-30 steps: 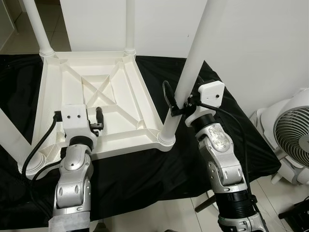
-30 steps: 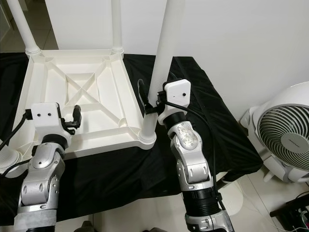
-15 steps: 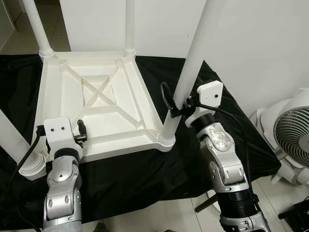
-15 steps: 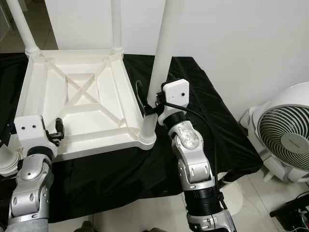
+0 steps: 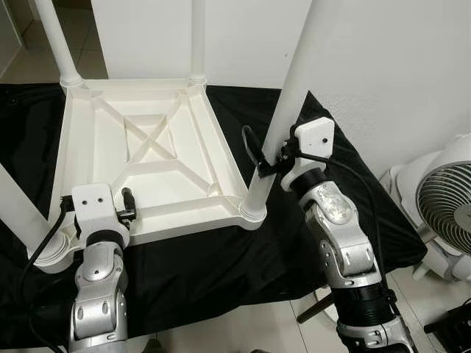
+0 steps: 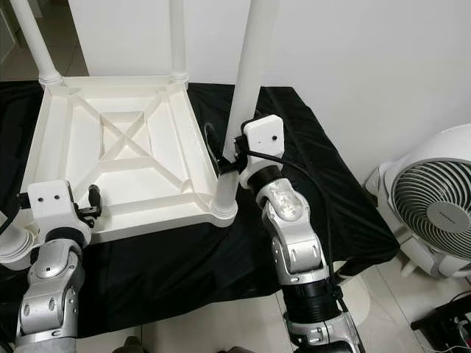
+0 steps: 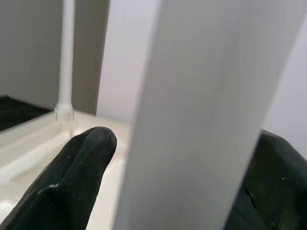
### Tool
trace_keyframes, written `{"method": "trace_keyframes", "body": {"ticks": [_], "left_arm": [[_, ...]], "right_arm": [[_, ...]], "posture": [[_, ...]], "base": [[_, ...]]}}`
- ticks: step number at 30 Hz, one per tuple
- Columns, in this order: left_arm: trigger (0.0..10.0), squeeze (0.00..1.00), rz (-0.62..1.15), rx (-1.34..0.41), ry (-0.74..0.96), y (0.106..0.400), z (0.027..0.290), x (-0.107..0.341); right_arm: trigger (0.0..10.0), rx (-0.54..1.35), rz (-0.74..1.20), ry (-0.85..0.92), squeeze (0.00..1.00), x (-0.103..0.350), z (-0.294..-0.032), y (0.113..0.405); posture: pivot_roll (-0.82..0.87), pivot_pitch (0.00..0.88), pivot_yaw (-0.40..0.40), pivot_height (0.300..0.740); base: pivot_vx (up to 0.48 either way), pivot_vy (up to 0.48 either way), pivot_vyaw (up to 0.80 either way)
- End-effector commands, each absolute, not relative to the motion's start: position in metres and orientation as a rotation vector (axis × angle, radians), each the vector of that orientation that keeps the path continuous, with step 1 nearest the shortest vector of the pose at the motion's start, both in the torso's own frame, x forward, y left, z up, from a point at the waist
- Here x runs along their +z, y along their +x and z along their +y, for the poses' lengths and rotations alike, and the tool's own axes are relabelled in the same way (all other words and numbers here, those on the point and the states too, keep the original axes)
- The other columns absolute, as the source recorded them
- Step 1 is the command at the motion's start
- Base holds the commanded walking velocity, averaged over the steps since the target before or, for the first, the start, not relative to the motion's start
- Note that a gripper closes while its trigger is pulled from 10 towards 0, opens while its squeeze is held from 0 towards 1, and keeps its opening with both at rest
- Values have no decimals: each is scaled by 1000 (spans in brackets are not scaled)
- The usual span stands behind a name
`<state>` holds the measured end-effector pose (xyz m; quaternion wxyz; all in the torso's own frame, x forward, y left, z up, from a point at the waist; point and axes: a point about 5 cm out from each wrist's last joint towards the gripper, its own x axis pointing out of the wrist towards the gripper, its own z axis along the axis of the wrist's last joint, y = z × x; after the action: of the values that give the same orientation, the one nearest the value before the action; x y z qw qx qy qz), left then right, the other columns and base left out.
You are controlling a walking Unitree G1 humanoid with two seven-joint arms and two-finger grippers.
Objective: Building children table
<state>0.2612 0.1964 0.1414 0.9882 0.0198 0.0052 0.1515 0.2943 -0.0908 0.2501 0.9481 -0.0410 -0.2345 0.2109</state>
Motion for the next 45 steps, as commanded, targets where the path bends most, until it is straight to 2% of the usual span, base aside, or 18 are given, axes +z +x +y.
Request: {"method": "trace_keyframes", "body": {"ticks": [1,15,16,17,19,20,35,45], "left_arm": [[10000,0,-1,407,30,259,195,143],[10000,0,-29,399,56,259,193,146],[10000,0,-26,398,56,259,193,145],[10000,0,-20,396,51,259,192,143],[10000,0,-18,395,49,259,192,143],[10000,0,-12,397,48,258,191,141],[10000,0,12,434,53,257,192,132],[10000,0,14,404,49,278,200,120]], "right_arm": [[10000,436,-517,-65,0,263,-90,293],[10000,451,-516,-10,0,269,-90,292],[8980,454,-513,-11,0,269,-90,292],[3843,462,-508,-10,0,269,-90,292],[3843,467,-506,-9,0,269,-89,292],[0,465,-501,-5,0,268,-90,293],[0,466,-519,-23,0,273,-93,292],[0,461,-551,-10,0,283,-95,292]], "posture": [[172,13,-94,740],[177,2,-97,740],[177,0,-98,740],[177,1,-99,740],[177,1,-99,740],[177,1,-99,740],[170,10,-107,740],[153,29,-115,740]], "base": [[0,0,0],[0,0,0],[0,0,0],[0,0,0],[0,0,0],[0,0,0],[0,0,0],[0,0,0]]}}
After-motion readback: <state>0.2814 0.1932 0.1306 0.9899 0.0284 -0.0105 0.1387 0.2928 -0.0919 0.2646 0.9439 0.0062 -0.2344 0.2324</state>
